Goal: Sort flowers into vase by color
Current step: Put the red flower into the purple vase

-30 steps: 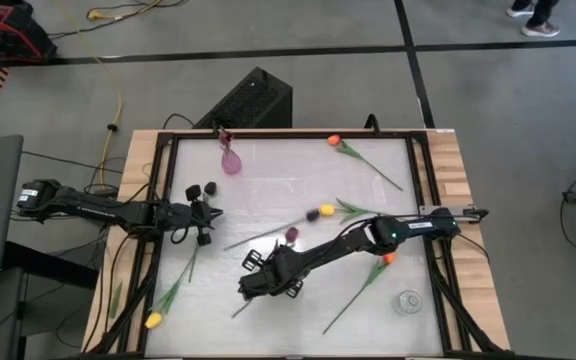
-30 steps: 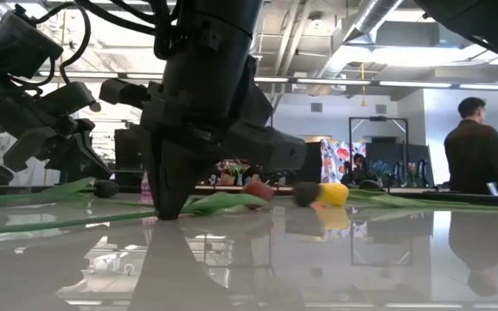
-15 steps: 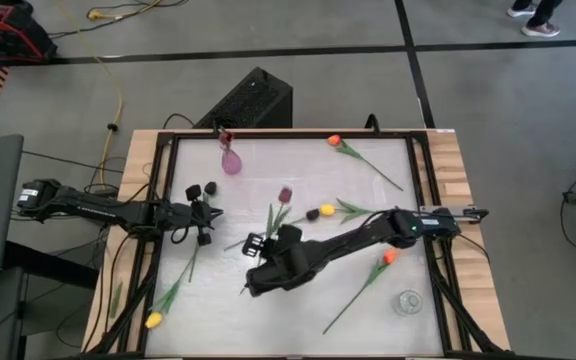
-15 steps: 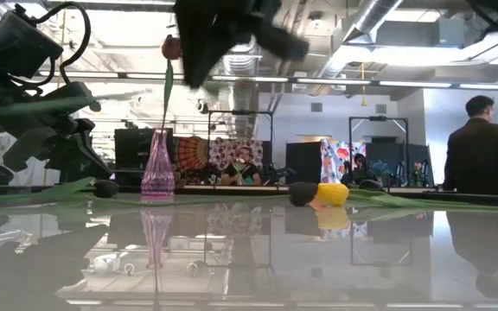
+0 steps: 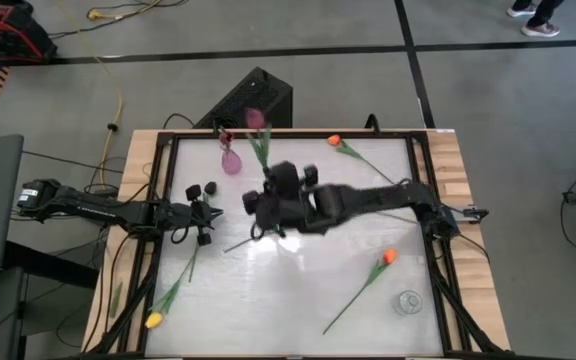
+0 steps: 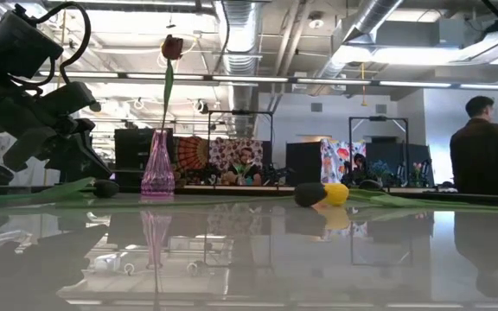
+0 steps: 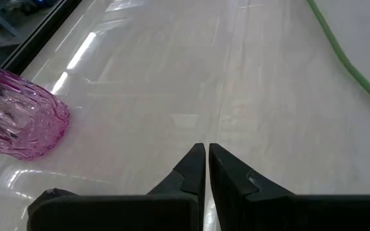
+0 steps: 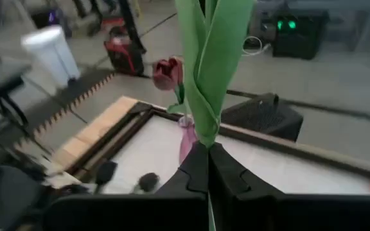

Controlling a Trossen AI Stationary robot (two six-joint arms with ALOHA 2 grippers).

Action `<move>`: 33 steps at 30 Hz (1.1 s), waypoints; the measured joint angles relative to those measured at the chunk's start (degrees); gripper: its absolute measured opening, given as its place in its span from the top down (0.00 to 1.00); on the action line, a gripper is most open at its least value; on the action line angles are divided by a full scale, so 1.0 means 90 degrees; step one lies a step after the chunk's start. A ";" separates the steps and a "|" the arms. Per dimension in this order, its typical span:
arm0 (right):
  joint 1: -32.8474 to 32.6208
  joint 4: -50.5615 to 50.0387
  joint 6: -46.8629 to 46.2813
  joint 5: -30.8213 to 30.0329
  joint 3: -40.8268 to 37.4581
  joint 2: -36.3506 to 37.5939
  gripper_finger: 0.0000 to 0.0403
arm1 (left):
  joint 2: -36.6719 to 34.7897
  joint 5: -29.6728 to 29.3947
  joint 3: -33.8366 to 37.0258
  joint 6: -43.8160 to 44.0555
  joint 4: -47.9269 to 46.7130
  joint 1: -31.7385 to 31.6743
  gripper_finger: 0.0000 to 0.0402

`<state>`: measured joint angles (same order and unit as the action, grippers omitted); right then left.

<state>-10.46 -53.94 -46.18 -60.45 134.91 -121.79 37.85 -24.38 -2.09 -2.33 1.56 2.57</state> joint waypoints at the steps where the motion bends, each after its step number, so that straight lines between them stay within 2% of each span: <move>1: 0.0115 0.0069 0.0427 0.0119 0.0000 0.0020 0.95 | -0.0002 0.0000 0.0000 0.0000 0.0000 0.0000 0.97; 5: 0.0788 0.0413 0.1906 0.0931 -0.0002 0.0115 0.95 | -0.0002 0.0000 0.0000 0.0000 0.0001 -0.0001 0.97; 9: 0.1803 0.1339 0.3241 0.2582 -0.0101 0.0135 0.95 | -0.0002 0.0000 0.0000 0.0000 0.0002 -0.0002 0.97; 11: 0.2244 0.1765 0.3527 0.3162 -0.0152 0.0115 0.95 | 0.0000 0.0000 0.0000 0.0000 0.0000 0.0000 0.97; 14: 0.2724 0.2398 0.4015 0.3568 -0.0151 0.0113 0.96 | 0.0000 0.0000 0.0000 0.0000 0.0000 -0.0001 0.97; 16: 0.3017 0.2911 0.4310 0.4158 -0.0141 0.0095 0.96 | 0.0000 0.0000 0.0000 0.0000 0.0002 0.0000 0.97; 19: 0.3408 0.3563 0.4501 0.5181 -0.0166 0.0060 0.96 | 0.0000 0.0000 0.0000 0.0000 0.0002 -0.0002 0.97; 24: 0.3779 0.5188 0.4698 0.6325 -0.0827 -0.0010 0.96 | -0.0002 -0.0002 0.0000 0.0000 0.0002 -0.0002 0.97; 29: 0.4184 0.7239 0.4168 0.7700 -0.1713 -0.0160 0.96 | -0.0002 0.0000 0.0000 0.0000 0.0001 -0.0001 0.97; 33: 0.4301 0.7693 0.4128 0.8016 -0.2098 -0.0231 0.96 | 0.0000 0.0000 0.0000 0.0000 0.0002 0.0000 0.97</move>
<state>28.25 15.30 -9.02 11.69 116.03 -123.87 37.84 -24.38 -2.09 -2.33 1.58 2.57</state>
